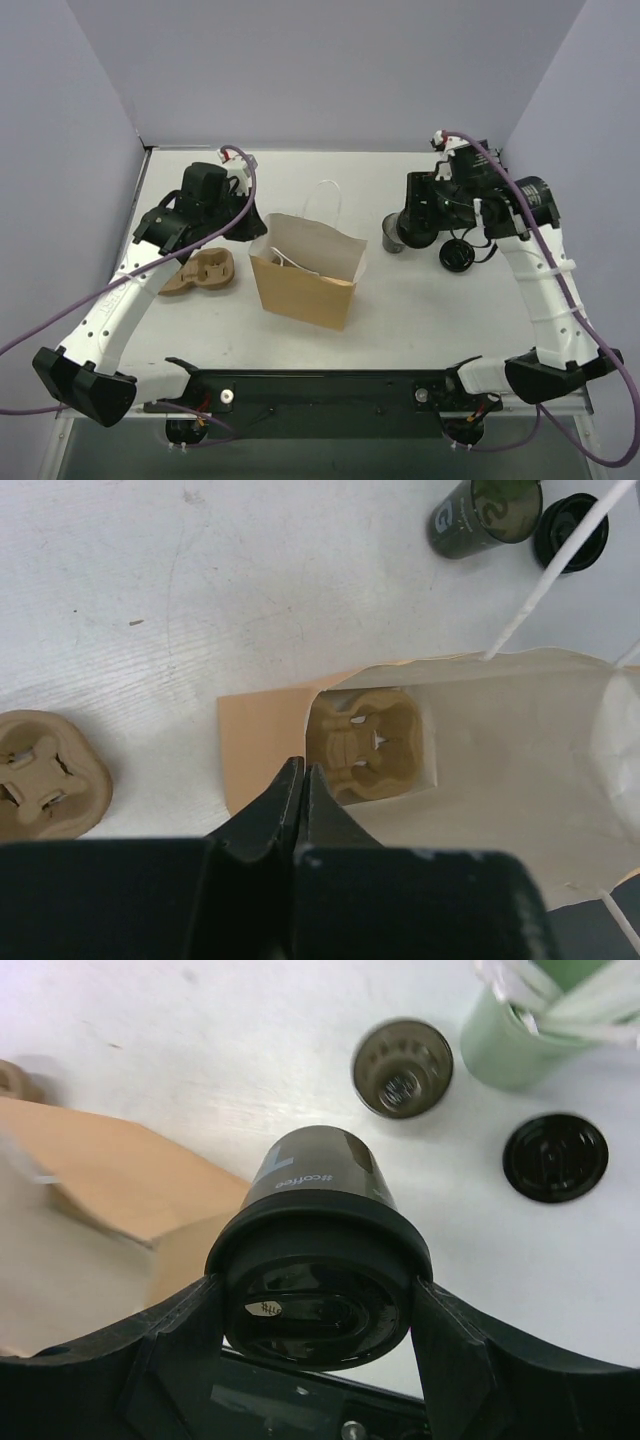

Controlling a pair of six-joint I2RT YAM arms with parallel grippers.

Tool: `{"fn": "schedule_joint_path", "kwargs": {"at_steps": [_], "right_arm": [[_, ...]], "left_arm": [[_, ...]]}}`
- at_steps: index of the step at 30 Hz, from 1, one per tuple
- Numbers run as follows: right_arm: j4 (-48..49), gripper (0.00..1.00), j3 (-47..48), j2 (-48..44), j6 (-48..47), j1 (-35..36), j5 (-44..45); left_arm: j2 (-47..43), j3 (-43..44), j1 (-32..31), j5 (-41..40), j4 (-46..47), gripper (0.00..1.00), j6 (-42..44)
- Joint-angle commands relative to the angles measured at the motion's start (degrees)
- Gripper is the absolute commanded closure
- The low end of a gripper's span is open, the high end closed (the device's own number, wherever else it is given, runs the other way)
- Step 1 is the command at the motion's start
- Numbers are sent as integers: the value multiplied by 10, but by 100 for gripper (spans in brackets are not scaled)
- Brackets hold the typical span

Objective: Pack the takeout coffee

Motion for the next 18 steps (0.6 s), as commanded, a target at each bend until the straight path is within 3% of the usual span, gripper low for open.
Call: {"fn": "schedule_joint_path", "kwargs": {"at_steps": [1,5,11,15,18], "right_arm": [[-29,53,92,-37,9,20,-40],[2,53,145,-48,1,44,-110],[92,55,110,-89,16,130,-136],[99,55,98,-78,-16,248,-96],[92,55,79,-63,-38,309,-10]], "left_arm": [[0,54,-31,-21,23,100,-30],[-2,61,-55,-50,34,100,-58],[-38,26,-68,-47,62,100,-62],[-65,-10,-70,-23,97,100,-42],[-84,-37,-70,-4,123,100,-32]]}}
